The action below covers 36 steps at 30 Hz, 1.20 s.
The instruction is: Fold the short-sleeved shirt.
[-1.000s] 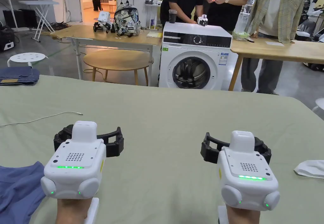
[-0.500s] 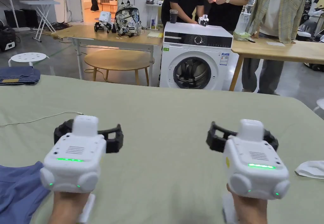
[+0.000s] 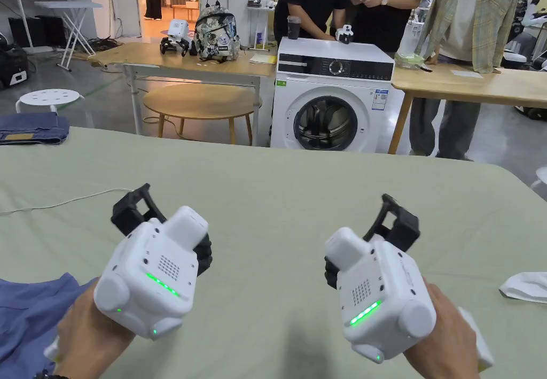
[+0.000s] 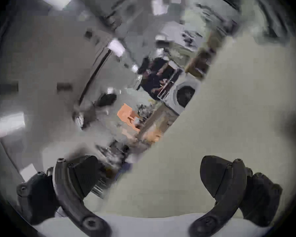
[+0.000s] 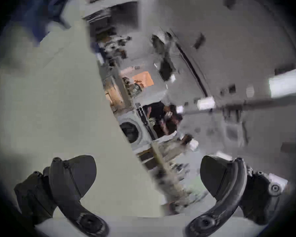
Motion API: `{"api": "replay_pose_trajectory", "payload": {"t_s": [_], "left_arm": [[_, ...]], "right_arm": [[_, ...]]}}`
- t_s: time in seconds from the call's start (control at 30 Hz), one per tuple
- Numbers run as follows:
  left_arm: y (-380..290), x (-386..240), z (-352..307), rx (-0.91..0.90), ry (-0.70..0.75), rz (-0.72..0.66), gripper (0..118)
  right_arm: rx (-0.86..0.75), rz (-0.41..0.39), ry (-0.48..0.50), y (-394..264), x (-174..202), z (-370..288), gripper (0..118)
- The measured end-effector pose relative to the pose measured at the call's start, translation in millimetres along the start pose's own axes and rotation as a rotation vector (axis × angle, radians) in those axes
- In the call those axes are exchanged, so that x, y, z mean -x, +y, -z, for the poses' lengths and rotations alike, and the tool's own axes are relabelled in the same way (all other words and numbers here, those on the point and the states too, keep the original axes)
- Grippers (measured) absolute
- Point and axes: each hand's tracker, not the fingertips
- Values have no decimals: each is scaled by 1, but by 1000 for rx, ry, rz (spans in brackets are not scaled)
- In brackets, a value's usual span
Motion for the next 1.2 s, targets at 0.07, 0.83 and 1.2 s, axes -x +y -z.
{"api": "replay_pose_trajectory", "payload": {"t_s": [0.07, 0.83, 1.2], "left_arm": [[-1, 18, 3, 17, -41, -343, 117], [1, 25, -9, -88, -1, -575, 114], [4, 20, -14, -62, 44, -582, 0]], "right_arm": [[77, 321, 45, -1, -15, 2, 118], [122, 771, -8, -5, -28, -8, 118], [90, 873, 23, -9, -30, -8, 0]]}}
